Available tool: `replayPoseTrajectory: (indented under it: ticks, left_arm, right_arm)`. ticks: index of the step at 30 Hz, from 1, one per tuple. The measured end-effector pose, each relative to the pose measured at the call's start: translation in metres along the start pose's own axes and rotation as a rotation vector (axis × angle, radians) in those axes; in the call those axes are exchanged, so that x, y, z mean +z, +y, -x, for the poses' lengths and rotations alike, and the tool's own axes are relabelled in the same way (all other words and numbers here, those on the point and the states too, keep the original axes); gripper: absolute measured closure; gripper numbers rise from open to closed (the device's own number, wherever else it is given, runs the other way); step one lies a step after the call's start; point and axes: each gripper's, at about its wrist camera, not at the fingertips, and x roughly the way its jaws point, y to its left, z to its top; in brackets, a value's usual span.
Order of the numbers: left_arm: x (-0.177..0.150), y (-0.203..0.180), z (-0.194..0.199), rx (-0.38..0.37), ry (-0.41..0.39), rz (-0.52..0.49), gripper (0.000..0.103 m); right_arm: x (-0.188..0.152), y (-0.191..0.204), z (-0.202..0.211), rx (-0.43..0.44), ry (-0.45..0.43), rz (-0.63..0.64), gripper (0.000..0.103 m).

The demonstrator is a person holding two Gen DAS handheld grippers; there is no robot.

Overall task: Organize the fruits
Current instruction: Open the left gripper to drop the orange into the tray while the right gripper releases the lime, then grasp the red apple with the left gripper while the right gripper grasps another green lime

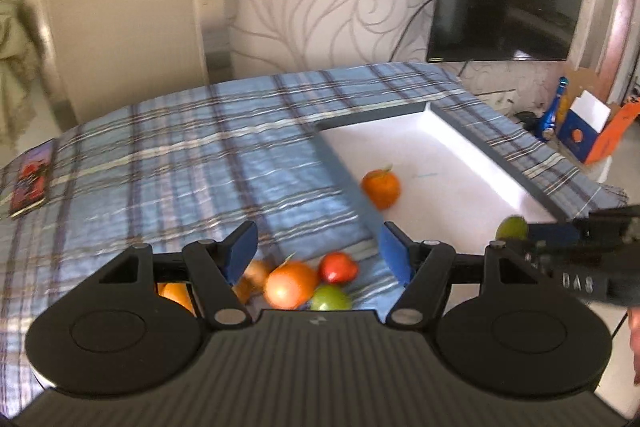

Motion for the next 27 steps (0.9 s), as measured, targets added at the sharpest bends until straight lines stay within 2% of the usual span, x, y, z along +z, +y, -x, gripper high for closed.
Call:
replayPoseTrajectory:
  ticks: [11,13,16,21,27]
  left_arm:
    - [-0.016,0.037,0.014,0.197,0.050,0.117,0.031]
    - [-0.019,0.043,0.016,0.220,0.060,0.129,0.031]
    - [-0.023,0.051,0.017,0.237,0.071,0.150,0.031]
    - [-0.027,0.059,0.017,0.235,0.075,0.170,0.031]
    - [-0.031,0.066,0.017,0.219,0.079,0.176,0.031]
  right_arm:
    - [0.004,-0.004,-0.025,-0.040,0.021,-0.009,0.069]
    - [0.005,-0.002,-0.027,-0.060,0.013,-0.008,0.063]
    - [0.008,0.000,-0.026,-0.082,-0.013,0.000,0.057]
    - [0.018,0.006,-0.015,-0.096,-0.064,0.006,0.057]
    - [0.030,0.036,0.006,-0.031,-0.133,0.064,0.057]
